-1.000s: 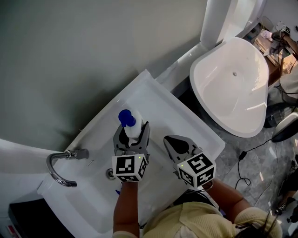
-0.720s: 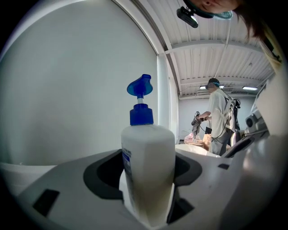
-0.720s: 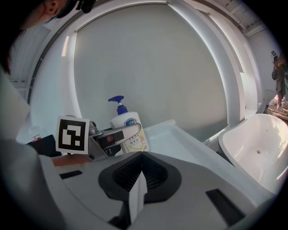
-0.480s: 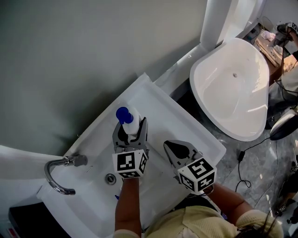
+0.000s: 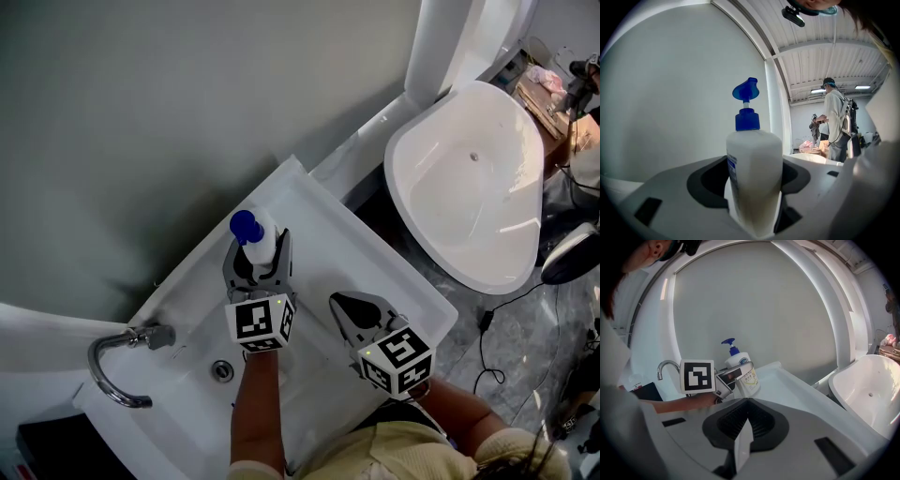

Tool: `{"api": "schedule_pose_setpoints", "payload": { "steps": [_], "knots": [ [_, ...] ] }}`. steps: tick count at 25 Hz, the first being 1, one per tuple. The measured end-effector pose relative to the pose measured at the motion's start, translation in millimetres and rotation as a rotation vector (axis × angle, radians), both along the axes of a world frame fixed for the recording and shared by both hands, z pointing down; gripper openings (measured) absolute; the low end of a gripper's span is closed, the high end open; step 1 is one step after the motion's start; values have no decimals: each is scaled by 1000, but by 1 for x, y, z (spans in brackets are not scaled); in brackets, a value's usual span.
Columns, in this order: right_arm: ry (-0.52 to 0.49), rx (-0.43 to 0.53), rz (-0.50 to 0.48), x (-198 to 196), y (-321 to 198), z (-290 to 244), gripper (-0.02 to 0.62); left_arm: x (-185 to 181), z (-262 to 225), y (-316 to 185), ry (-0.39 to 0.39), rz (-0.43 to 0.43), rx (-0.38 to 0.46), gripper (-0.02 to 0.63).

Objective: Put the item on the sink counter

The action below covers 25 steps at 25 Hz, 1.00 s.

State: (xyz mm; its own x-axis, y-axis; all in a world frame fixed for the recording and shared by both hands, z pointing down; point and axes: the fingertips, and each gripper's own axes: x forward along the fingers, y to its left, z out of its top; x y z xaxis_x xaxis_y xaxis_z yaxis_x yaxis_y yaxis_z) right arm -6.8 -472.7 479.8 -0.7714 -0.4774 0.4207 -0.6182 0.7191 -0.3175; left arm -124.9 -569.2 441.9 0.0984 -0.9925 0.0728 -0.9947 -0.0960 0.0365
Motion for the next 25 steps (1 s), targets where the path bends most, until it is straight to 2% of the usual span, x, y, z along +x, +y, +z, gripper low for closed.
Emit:
{"api": "schedule_pose_setpoints", "payload": {
  "steps": [10, 25],
  "knots": [
    [-8, -23, -12, -5, -3, 7, 23, -11, 16, -16, -43, -28, 7, 308],
    [-2, -32, -14, -9, -11, 14, 23, -10, 19, -21, -86, -8, 44, 308]
  ]
}}
